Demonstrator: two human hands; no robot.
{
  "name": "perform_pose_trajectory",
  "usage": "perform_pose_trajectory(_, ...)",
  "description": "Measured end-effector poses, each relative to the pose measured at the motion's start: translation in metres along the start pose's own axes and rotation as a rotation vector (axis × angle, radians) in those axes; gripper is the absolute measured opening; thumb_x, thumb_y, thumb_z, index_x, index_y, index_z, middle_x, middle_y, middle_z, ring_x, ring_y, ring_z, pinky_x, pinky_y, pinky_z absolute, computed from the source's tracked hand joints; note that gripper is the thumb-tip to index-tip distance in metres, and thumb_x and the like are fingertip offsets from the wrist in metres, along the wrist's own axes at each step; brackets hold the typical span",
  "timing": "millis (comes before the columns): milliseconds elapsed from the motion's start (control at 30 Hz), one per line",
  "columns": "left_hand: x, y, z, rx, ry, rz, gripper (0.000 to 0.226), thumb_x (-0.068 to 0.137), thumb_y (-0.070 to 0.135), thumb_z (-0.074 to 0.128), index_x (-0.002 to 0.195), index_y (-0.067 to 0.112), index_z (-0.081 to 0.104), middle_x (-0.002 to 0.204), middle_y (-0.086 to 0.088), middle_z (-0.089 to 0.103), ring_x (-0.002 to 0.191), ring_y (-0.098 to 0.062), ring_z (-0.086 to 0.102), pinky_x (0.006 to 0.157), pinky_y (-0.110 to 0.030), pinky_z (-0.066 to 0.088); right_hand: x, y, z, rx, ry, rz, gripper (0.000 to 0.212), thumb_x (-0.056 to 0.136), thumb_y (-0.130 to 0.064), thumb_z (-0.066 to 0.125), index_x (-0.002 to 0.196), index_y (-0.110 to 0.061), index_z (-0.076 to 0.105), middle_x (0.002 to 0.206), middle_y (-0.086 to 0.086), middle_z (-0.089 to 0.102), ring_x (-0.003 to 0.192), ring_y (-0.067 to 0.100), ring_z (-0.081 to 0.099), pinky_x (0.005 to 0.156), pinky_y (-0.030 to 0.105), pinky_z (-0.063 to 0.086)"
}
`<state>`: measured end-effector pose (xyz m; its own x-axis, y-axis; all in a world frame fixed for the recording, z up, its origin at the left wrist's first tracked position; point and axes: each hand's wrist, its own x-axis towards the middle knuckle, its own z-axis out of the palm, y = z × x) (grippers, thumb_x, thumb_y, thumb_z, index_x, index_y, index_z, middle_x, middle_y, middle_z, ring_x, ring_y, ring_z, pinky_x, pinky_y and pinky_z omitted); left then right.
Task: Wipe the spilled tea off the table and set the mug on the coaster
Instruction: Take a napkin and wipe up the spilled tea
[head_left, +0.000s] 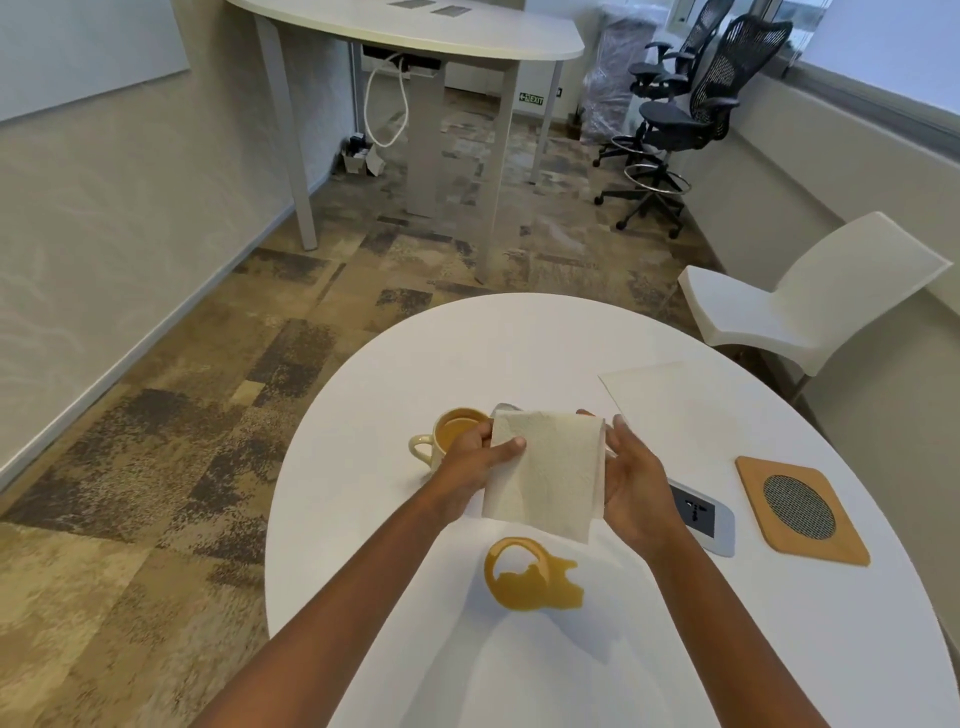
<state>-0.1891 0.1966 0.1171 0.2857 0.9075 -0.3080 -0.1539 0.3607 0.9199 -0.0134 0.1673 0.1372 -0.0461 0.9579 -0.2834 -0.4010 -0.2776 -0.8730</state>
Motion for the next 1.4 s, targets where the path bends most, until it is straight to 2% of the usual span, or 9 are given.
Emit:
perform_pose_trajectory(133, 0.006, 0.008, 0.0, -0.019, -0.016, 0.053, 0.033, 0.089, 0.003, 0.055, 0.121, -0.004, 0.052, 0.105, -0.012, 0.061, 0.067, -0.003, 0.067, 0.055, -0.012, 0.054, 0.001, 0.003, 0.012, 0.002, -0.121, 0.118, 0.047, 0.086, -0.042, 0.044, 0.118, -0.01, 0.059, 0.112, 0.015, 0.068, 0.102, 0.03, 0.064, 0.088, 0.045, 0.052)
perform_pose_trajectory(267, 0.014, 0.02, -0.008, 0.188, 0.114, 0.144, 0.029, 0.093, 0.018, 0.053, 0.119, 0.005, 0.053, 0.108, -0.012, 0.061, 0.082, -0.012, 0.059, 0.064, -0.015, 0.053, 0.015, 0.005, 0.028, -0.225, 0.005, 0.048, 0.036, 0.089, -0.011, 0.053, 0.124, -0.002, 0.05, 0.107, 0.012, 0.065, 0.095, 0.026, 0.063, 0.075, 0.033, 0.058)
perform_pose_trajectory(367, 0.021, 0.023, -0.034, 0.311, 0.322, 0.221, 0.025, 0.096, 0.013, 0.044, 0.116, 0.005, 0.055, 0.119, -0.019, 0.06, 0.104, -0.027, 0.058, 0.092, -0.038, 0.048, 0.034, -0.008, 0.045, -0.474, 0.15, -0.083, 0.026, 0.094, -0.017, 0.049, 0.117, -0.007, 0.053, 0.093, 0.003, 0.063, 0.08, 0.015, 0.059, 0.06, 0.023, 0.053)
perform_pose_trajectory(467, 0.023, 0.008, -0.067, 0.583, 0.509, 0.291, 0.025, 0.096, 0.012, 0.042, 0.115, 0.006, 0.057, 0.121, -0.015, 0.06, 0.109, -0.029, 0.056, 0.094, -0.038, 0.045, 0.067, -0.016, 0.063, -0.862, 0.208, -0.283, 0.028, 0.097, -0.014, 0.043, 0.121, -0.005, 0.052, 0.103, 0.005, 0.055, 0.092, 0.02, 0.052, 0.058, 0.023, 0.038)
perform_pose_trajectory(667, 0.035, -0.025, -0.092, 0.871, 0.465, 0.202, 0.028, 0.095, 0.026, 0.044, 0.111, 0.01, 0.06, 0.12, -0.009, 0.062, 0.107, -0.024, 0.057, 0.092, -0.036, 0.05, 0.127, 0.011, 0.101, -1.524, -0.218, -0.114, 0.035, 0.098, -0.014, 0.036, 0.131, -0.008, 0.045, 0.135, 0.014, 0.051, 0.12, 0.031, 0.05, 0.1, 0.038, 0.041)
perform_pose_trajectory(767, 0.042, -0.038, -0.091, 1.005, 0.471, 0.144, 0.035, 0.096, 0.033, 0.041, 0.11, 0.006, 0.059, 0.118, -0.01, 0.062, 0.106, -0.022, 0.056, 0.09, -0.032, 0.047, 0.139, 0.026, 0.111, -1.641, -0.322, 0.031, 0.036, 0.099, -0.021, 0.032, 0.127, -0.006, 0.048, 0.133, 0.015, 0.053, 0.118, 0.031, 0.051, 0.101, 0.037, 0.04)
perform_pose_trajectory(900, 0.049, -0.044, -0.09, 1.033, 0.448, 0.15, 0.035, 0.097, 0.035, 0.036, 0.107, 0.007, 0.055, 0.113, -0.009, 0.062, 0.102, -0.021, 0.055, 0.086, -0.028, 0.046, 0.152, 0.036, 0.111, -1.523, -0.346, 0.151, 0.033, 0.097, -0.033, 0.038, 0.111, -0.008, 0.054, 0.123, 0.014, 0.059, 0.099, 0.022, 0.054, 0.088, 0.032, 0.041)
perform_pose_trajectory(1133, 0.051, -0.055, -0.093, 1.035, 0.43, 0.194, 0.037, 0.099, 0.029, 0.031, 0.1, 0.006, 0.06, 0.103, -0.011, 0.067, 0.095, -0.024, 0.056, 0.074, -0.029, 0.047, 0.168, 0.041, 0.075, -1.019, -0.27, 0.441, 0.042, 0.093, -0.043, 0.043, 0.119, -0.011, 0.05, 0.119, 0.015, 0.057, 0.105, 0.024, 0.056, 0.092, 0.038, 0.047)
perform_pose_trajectory(1400, 0.055, -0.055, -0.094, 0.934, 0.386, 0.171, 0.041, 0.1, 0.03, 0.03, 0.093, 0.005, 0.06, 0.097, -0.013, 0.071, 0.09, -0.031, 0.063, 0.072, -0.031, 0.044, 0.152, 0.069, 0.034, -0.468, -0.082, 0.409, 0.029, 0.098, -0.03, 0.036, 0.094, -0.014, 0.06, 0.09, 0.006, 0.063, 0.081, 0.017, 0.058, 0.071, 0.027, 0.047)
